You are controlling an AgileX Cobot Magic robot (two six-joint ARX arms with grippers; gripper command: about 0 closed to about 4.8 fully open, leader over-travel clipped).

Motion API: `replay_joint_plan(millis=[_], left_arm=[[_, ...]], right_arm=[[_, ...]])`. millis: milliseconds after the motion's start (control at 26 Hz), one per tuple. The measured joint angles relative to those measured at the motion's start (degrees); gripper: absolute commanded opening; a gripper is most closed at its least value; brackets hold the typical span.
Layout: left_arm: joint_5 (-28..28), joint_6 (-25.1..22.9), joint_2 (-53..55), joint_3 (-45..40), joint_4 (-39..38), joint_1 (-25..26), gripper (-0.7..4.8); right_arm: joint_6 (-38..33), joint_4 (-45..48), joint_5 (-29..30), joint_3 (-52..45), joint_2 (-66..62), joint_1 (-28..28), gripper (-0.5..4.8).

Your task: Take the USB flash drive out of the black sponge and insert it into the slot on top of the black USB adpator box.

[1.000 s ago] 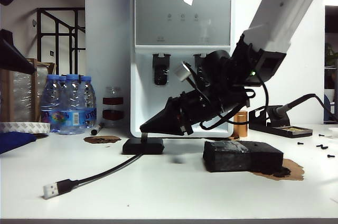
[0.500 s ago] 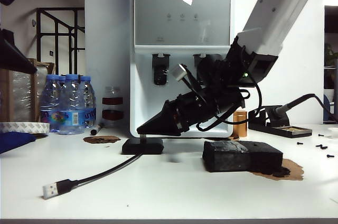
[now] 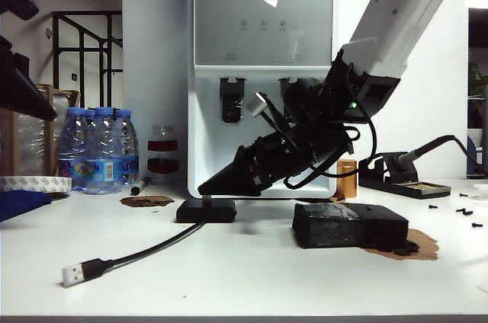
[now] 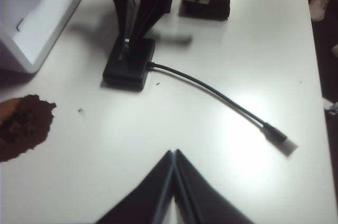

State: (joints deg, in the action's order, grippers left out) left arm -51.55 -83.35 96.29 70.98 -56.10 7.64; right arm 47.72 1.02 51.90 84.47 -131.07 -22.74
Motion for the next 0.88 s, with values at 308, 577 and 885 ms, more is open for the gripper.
replay_joint_plan(millis=[308,577,885], left_arm=[[0.13,1.53,0.0,0.0,-4.09,0.0,-0.04],[0.13,1.53,0.0,0.0,-7.08,0.0,-0.04],[0.11,1.53,0.0,0.0,-7.41,0.0,-0.04]], right_arm=[[0.0,-1.44,-0.72,0.17,0.15,0.15,-0.04],[0.0,-2.89,-1.46,0.11,0.85,0.5,-0.04],[0.0,-3.76,-1.81,0.11,0.98,0.55,-0.04]])
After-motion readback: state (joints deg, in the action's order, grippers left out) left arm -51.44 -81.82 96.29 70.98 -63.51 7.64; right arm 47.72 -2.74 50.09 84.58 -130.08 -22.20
